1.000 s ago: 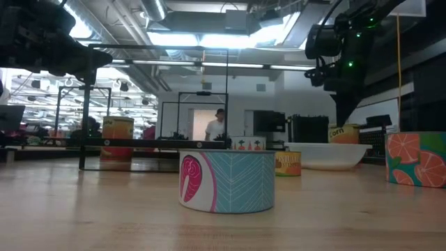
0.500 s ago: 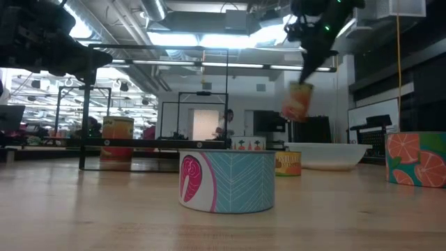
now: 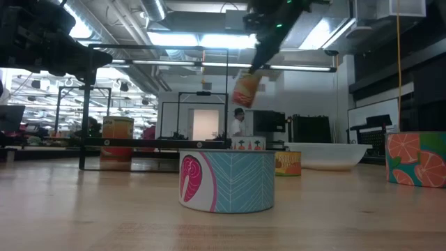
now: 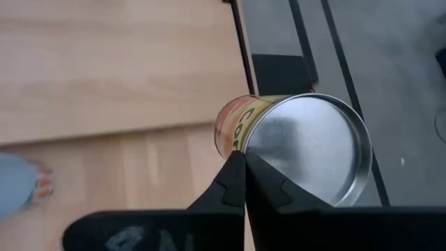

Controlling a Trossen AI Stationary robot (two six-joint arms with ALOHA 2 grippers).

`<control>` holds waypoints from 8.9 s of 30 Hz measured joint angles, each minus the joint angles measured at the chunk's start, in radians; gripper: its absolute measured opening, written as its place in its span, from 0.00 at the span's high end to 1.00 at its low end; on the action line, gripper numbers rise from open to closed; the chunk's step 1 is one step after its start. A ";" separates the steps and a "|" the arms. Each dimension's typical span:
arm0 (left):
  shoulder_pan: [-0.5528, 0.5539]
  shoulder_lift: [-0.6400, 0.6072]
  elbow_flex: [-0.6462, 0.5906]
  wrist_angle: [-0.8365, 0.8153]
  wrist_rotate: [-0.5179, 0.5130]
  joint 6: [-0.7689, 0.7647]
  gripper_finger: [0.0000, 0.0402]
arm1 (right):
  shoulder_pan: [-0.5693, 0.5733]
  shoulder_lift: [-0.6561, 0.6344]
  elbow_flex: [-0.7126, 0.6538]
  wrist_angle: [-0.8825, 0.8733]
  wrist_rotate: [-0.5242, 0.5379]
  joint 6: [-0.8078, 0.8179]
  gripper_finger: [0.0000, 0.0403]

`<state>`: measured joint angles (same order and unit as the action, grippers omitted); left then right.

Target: Pick and place cans onto a shelf

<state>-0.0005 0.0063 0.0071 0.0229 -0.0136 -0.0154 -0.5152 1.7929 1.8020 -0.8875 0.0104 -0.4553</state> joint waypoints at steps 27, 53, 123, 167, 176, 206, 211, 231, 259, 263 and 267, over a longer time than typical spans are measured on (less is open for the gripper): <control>0.000 0.000 0.000 0.000 0.000 0.000 1.00 | 0.000 0.403 0.320 -0.055 -0.145 -0.055 1.00; 0.000 0.000 0.000 -0.001 0.000 0.000 1.00 | 0.000 0.428 0.320 -0.044 -0.143 -0.051 0.97; 0.000 0.000 0.000 -0.001 0.000 0.000 1.00 | 0.042 0.429 0.318 0.158 -0.143 0.031 0.79; 0.000 0.000 0.000 -0.003 0.000 0.000 1.00 | 0.045 0.465 0.318 0.185 -0.039 0.216 0.79; 0.000 0.000 0.000 -0.003 0.000 0.000 1.00 | 0.048 0.485 0.319 0.174 -0.038 0.216 0.79; 0.000 0.000 0.000 -0.003 0.000 0.000 1.00 | 0.044 0.464 0.328 0.049 -0.113 0.099 0.99; 0.000 0.000 0.000 -0.003 0.000 0.000 1.00 | 0.040 0.464 0.349 0.008 -0.224 0.026 1.00; 0.000 0.000 0.000 -0.003 0.000 0.000 1.00 | -0.020 0.464 0.366 -0.014 -0.356 -0.228 1.00; 0.000 0.000 0.000 -0.003 0.000 0.000 1.00 | -0.024 0.487 0.366 -0.004 -0.405 -0.230 0.93; 0.000 0.000 0.000 -0.003 0.000 0.000 1.00 | -0.024 0.487 0.366 -0.004 -0.405 -0.230 0.93; 0.000 0.000 0.000 -0.003 0.000 0.000 1.00 | -0.024 0.487 0.366 -0.004 -0.405 -0.230 0.92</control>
<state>-0.0004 0.0063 0.0074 0.0196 -0.0139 -0.0151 -0.5396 2.2799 2.1685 -0.8917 -0.3943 -0.6857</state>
